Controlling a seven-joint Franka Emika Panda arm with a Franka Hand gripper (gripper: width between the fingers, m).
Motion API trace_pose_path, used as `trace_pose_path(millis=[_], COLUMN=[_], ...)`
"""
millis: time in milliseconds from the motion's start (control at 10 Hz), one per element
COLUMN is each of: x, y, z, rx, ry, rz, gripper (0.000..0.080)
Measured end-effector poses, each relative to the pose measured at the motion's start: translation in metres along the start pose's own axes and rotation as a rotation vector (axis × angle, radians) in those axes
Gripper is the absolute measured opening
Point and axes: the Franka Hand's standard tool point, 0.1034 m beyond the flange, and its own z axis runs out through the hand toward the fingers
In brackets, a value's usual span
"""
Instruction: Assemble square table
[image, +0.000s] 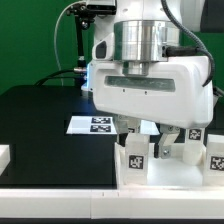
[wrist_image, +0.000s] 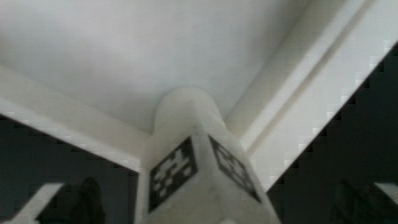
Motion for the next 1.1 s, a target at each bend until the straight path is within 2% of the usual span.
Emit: trace_pose_path(millis=[100,200,300,400,500,600,700,800,1100], x=[0.0006,0.0022,0.0018,0.0018,0.0018,0.0019,0.0018,0.0027,0.0023], y=[0.0000,-0.0014,-0.0028,-0.0022,-0.0021,-0.0021,-0.0021,0.0002,-0.0004], z=[-0.0002,-0.0016,-0.0021,-0.0017,-0.0017,-0.0016,-0.0016,-0.0008,-0.0013], rx=[-0.002,-0.022,-0.029,-0.026,-0.027,-0.027,-0.026,-0.030,-0.060], ry=[0.001,0.002,-0.003,-0.003,-0.003,-0.002,-0.002,-0.002,-0.015], rz=[-0.073,-0.328,-0.437,-0.363,-0.351,-0.334,-0.296,-0.199,0.269], gripper=[0.0648,0.0648,0.0648,0.0648,0.0538,0.0538,0.0337,0.0289,0.0289])
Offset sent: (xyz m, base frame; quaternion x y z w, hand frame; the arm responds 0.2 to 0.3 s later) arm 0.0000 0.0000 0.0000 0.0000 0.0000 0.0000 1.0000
